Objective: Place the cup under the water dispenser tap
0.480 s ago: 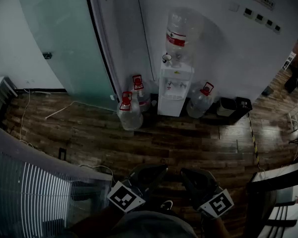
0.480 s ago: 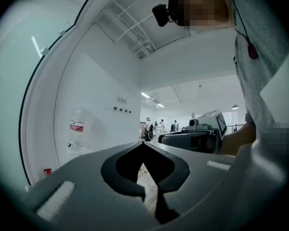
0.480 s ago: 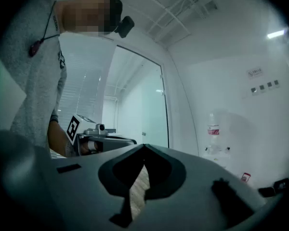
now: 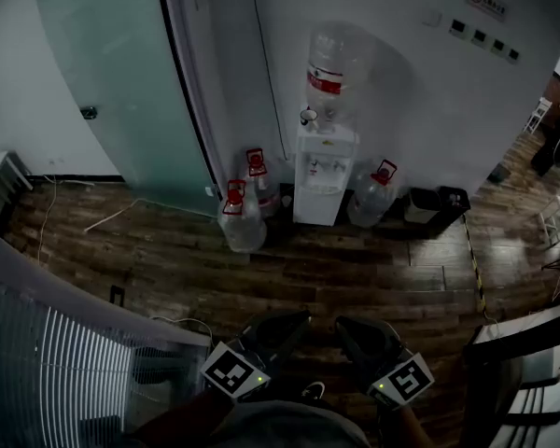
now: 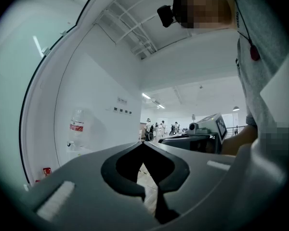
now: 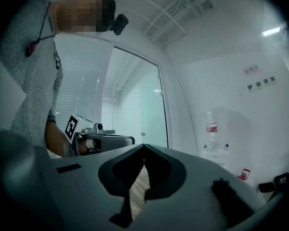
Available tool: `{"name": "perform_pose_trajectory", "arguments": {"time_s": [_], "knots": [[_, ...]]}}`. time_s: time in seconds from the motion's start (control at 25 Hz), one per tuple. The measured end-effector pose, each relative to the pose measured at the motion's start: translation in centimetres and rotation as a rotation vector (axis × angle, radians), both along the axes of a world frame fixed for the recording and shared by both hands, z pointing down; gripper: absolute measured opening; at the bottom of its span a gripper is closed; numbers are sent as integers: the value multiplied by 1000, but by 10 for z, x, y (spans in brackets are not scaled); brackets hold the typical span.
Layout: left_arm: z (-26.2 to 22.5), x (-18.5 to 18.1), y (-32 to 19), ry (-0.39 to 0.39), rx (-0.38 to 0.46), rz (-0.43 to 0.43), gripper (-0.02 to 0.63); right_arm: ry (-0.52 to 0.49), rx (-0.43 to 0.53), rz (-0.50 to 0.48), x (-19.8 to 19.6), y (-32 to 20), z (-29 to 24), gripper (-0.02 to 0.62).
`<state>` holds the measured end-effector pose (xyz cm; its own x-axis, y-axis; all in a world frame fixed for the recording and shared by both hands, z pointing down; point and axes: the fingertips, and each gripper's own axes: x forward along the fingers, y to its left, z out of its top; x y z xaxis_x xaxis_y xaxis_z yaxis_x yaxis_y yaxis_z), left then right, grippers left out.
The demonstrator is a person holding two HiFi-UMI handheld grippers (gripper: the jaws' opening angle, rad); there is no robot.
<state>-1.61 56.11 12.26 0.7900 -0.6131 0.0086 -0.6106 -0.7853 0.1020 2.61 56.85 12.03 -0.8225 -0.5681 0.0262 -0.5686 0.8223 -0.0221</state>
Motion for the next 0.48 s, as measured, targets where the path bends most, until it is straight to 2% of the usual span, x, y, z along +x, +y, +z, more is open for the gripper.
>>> {"name": "perform_pose_trajectory", "arguments": {"time_s": [0.2, 0.48], "knots": [[1, 20, 2, -11, -13, -24, 8, 4, 31, -1, 18, 4, -1, 12], [9, 36, -5, -30, -5, -50, 7, -12, 26, -17, 39, -4, -1, 14]]}}
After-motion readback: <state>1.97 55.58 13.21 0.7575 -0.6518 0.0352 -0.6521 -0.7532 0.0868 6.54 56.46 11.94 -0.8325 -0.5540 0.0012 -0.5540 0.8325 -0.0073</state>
